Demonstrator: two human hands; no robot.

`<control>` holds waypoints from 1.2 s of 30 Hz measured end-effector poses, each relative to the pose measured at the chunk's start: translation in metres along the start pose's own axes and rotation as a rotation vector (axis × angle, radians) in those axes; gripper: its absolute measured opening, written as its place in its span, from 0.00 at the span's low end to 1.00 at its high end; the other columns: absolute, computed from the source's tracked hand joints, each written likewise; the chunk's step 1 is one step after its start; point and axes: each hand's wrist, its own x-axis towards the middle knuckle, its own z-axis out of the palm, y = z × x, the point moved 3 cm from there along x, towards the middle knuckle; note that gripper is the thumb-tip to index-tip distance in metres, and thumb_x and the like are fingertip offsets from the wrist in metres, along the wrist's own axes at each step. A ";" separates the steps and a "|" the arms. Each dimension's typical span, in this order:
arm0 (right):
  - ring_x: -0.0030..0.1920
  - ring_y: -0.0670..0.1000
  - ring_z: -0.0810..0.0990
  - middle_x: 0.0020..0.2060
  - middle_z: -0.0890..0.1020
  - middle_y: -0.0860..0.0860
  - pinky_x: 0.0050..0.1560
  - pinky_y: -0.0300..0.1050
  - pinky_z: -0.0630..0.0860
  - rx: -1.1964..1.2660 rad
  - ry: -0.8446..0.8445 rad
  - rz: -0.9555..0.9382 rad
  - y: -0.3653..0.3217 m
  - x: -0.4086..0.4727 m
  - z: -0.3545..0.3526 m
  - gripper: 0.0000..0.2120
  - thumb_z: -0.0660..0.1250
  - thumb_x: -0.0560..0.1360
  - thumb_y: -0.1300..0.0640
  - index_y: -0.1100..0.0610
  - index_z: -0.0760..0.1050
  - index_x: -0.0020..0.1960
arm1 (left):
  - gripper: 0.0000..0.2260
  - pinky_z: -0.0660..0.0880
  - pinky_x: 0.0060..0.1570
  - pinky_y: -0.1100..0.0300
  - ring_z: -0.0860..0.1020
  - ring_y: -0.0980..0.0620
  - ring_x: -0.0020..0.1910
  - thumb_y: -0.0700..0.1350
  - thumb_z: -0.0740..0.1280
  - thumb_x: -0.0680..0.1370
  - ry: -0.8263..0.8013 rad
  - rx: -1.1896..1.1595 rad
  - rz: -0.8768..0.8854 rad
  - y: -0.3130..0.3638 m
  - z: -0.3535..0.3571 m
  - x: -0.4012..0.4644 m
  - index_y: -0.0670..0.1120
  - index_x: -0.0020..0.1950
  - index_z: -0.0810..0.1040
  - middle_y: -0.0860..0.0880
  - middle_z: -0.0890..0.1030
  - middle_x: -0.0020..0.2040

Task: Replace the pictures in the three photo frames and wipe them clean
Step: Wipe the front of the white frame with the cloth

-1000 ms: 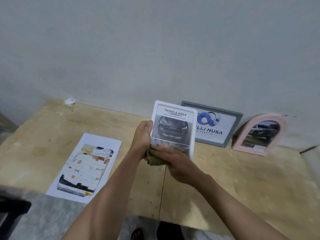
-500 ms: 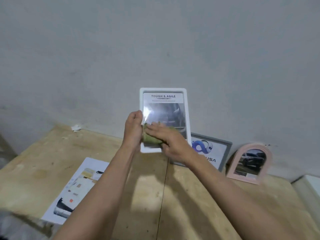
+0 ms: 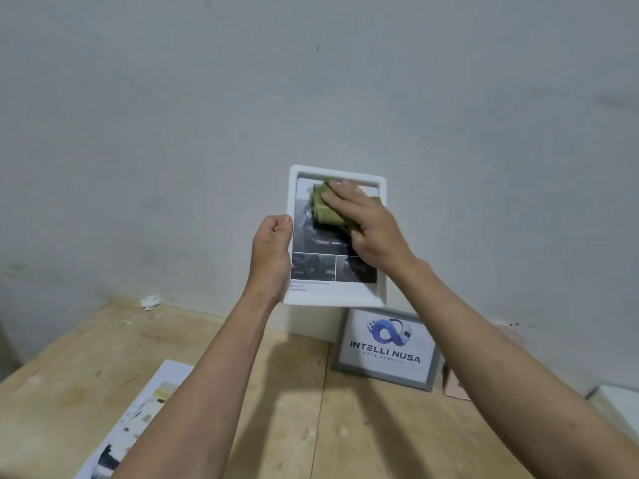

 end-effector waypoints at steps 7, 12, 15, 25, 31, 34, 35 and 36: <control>0.72 0.45 0.67 0.68 0.74 0.51 0.76 0.44 0.57 0.335 -0.370 -0.020 -0.021 -0.090 0.007 0.33 0.57 0.65 0.76 0.56 0.75 0.67 | 0.09 0.80 0.43 0.50 0.78 0.50 0.42 0.49 0.60 0.84 0.045 0.016 0.059 0.012 0.022 -0.007 0.48 0.47 0.75 0.47 0.80 0.44; 0.69 0.44 0.70 0.67 0.75 0.50 0.72 0.42 0.64 0.473 0.109 0.173 0.008 -0.061 -0.096 0.33 0.56 0.66 0.77 0.56 0.76 0.66 | 0.09 0.80 0.35 0.57 0.80 0.53 0.38 0.48 0.58 0.85 -0.042 0.073 0.062 0.021 0.071 -0.031 0.46 0.49 0.74 0.47 0.80 0.42; 0.73 0.50 0.65 0.70 0.71 0.52 0.76 0.49 0.58 0.185 0.355 0.121 0.039 -0.033 -0.143 0.35 0.55 0.64 0.73 0.56 0.73 0.69 | 0.10 0.80 0.37 0.58 0.81 0.52 0.40 0.48 0.58 0.85 -0.080 0.058 0.077 0.027 0.101 -0.046 0.45 0.50 0.74 0.48 0.81 0.43; 0.71 0.42 0.67 0.68 0.73 0.43 0.74 0.45 0.61 0.244 -0.326 -0.121 0.028 -0.141 -0.095 0.30 0.59 0.70 0.68 0.50 0.72 0.69 | 0.10 0.77 0.43 0.50 0.77 0.47 0.41 0.47 0.61 0.83 0.033 -0.053 0.063 0.033 0.144 -0.059 0.46 0.45 0.76 0.45 0.79 0.42; 0.71 0.47 0.68 0.68 0.73 0.49 0.73 0.40 0.62 0.278 0.257 0.045 0.049 -0.090 -0.184 0.34 0.56 0.65 0.74 0.56 0.73 0.69 | 0.10 0.77 0.40 0.50 0.77 0.46 0.40 0.49 0.60 0.84 -0.126 -0.008 0.075 0.028 0.186 -0.079 0.47 0.46 0.75 0.44 0.79 0.42; 0.74 0.55 0.63 0.72 0.69 0.53 0.76 0.52 0.56 0.021 0.285 -0.020 0.057 -0.059 -0.194 0.34 0.56 0.66 0.72 0.55 0.71 0.71 | 0.09 0.77 0.44 0.44 0.76 0.45 0.40 0.47 0.61 0.83 -0.149 -0.013 0.127 0.032 0.207 -0.089 0.48 0.45 0.76 0.44 0.79 0.41; 0.74 0.56 0.63 0.72 0.68 0.54 0.76 0.54 0.55 -0.025 0.227 -0.068 0.058 -0.058 -0.187 0.33 0.57 0.67 0.71 0.55 0.71 0.70 | 0.08 0.77 0.46 0.41 0.77 0.44 0.42 0.46 0.61 0.83 -0.135 -0.047 0.129 0.034 0.211 -0.089 0.48 0.47 0.77 0.42 0.80 0.42; 0.74 0.56 0.63 0.72 0.68 0.54 0.76 0.54 0.54 -0.032 0.162 -0.114 0.057 -0.062 -0.176 0.33 0.57 0.67 0.71 0.56 0.71 0.70 | 0.08 0.78 0.49 0.40 0.78 0.42 0.44 0.44 0.61 0.83 -0.123 -0.114 0.113 0.036 0.212 -0.089 0.46 0.50 0.79 0.41 0.81 0.45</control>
